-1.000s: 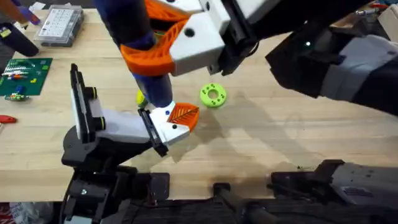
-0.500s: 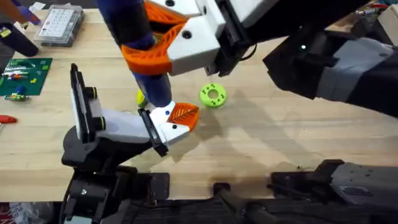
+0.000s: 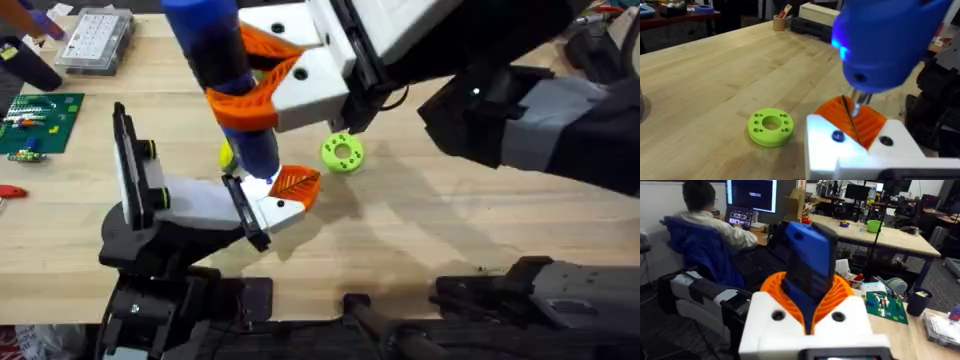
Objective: Pick up the gripper from the table and insert it into the empty holder that is missing its gripper. Then pick up a screw, insert it into the mounting hole, and use the screwdriver to tighten it. Finally, clean up the table by picking up the vegetable and placing it into the bucket.
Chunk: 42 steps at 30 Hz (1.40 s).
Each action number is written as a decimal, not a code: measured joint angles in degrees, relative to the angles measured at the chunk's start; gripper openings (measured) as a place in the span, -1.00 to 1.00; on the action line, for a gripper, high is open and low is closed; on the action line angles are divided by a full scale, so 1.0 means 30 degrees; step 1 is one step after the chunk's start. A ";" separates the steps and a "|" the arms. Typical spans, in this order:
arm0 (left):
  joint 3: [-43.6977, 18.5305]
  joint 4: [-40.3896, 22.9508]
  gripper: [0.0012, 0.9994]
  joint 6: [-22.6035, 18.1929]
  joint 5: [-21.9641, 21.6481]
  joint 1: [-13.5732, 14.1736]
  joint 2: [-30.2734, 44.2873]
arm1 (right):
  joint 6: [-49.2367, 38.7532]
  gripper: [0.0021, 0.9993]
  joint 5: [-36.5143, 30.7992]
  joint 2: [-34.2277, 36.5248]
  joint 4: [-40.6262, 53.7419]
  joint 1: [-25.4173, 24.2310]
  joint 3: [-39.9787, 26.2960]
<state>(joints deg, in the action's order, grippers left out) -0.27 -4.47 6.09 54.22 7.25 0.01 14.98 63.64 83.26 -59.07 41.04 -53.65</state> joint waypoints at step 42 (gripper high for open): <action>0.0000 0.0000 -0.98 0.0000 0.0000 0.0000 0.0000 | -0.0601 -0.92 -0.1339 0.0004 -0.0020 0.0233 0.0866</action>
<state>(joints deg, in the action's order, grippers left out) -0.27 -4.47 6.09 54.22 7.25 0.01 13.18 59.63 83.28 -59.13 41.74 -51.05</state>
